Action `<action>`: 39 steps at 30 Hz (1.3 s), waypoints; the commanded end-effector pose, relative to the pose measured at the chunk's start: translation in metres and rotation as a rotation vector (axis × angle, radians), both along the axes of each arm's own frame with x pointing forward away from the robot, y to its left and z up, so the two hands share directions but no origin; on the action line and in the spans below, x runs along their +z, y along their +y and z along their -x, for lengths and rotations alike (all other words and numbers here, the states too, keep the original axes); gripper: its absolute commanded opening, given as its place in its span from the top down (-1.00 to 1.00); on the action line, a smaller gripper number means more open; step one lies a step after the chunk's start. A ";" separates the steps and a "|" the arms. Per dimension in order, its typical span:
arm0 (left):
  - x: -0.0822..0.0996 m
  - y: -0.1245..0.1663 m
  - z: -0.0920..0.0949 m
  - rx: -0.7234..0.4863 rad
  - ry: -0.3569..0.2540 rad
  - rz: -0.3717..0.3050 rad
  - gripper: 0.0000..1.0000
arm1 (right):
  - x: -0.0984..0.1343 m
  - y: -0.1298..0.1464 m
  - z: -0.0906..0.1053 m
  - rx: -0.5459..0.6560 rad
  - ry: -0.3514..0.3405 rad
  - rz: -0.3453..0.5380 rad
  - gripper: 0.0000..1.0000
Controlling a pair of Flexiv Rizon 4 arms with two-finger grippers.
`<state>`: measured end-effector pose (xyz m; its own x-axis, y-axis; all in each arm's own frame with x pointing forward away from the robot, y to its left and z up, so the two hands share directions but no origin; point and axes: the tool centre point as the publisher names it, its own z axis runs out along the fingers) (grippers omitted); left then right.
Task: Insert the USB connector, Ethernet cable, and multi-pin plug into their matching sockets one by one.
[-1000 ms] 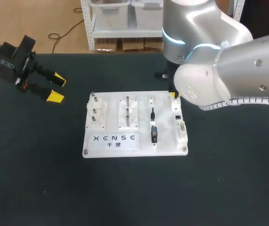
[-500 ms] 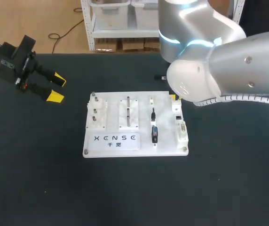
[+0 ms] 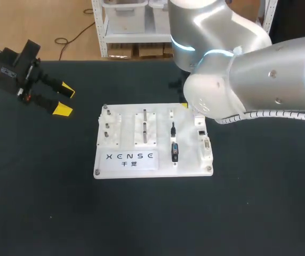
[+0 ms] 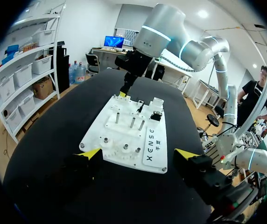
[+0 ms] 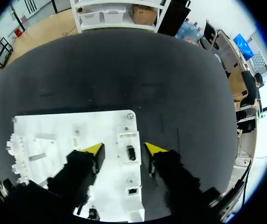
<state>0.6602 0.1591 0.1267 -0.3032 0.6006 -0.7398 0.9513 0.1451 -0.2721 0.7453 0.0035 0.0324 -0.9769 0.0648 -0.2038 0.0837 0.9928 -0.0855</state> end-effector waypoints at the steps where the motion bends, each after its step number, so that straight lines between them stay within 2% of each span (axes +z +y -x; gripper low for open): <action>1: -0.001 0.000 0.000 0.000 -0.002 0.001 -1.00 | 0.022 0.005 0.017 0.012 -0.062 -0.006 -1.00; 7: -0.001 0.000 0.000 0.000 -0.002 0.001 -1.00 | 0.030 0.027 0.036 0.032 -0.052 -0.034 -1.00; 20: -0.001 0.000 0.000 0.000 -0.002 0.001 -1.00 | 0.010 0.054 0.074 0.020 0.058 -0.070 -1.00; 21: -0.001 0.000 0.000 0.000 -0.002 0.001 -1.00 | 0.009 0.055 0.076 0.022 0.060 -0.068 -0.73; 22: -0.001 0.000 0.000 0.000 -0.002 0.001 -1.00 | 0.007 0.056 0.077 0.026 0.065 -0.069 -0.58; 25: -0.001 0.000 0.000 0.000 -0.002 0.001 -1.00 | 0.003 0.057 0.080 0.036 0.078 -0.073 -0.36; 27: -0.001 0.000 0.000 0.000 -0.002 0.001 -1.00 | 0.001 0.058 0.083 0.043 0.083 -0.069 -0.02; 29: -0.001 0.000 0.000 0.000 -0.002 0.001 -1.00 | -0.003 0.058 0.084 0.046 0.090 -0.070 0.16; 32: -0.001 0.000 0.000 0.000 -0.002 0.001 -1.00 | -0.006 0.059 0.086 0.048 0.097 -0.068 0.29; 39: -0.001 0.000 0.000 0.000 -0.002 0.001 -1.00 | -0.014 0.061 0.087 0.049 0.108 -0.059 0.45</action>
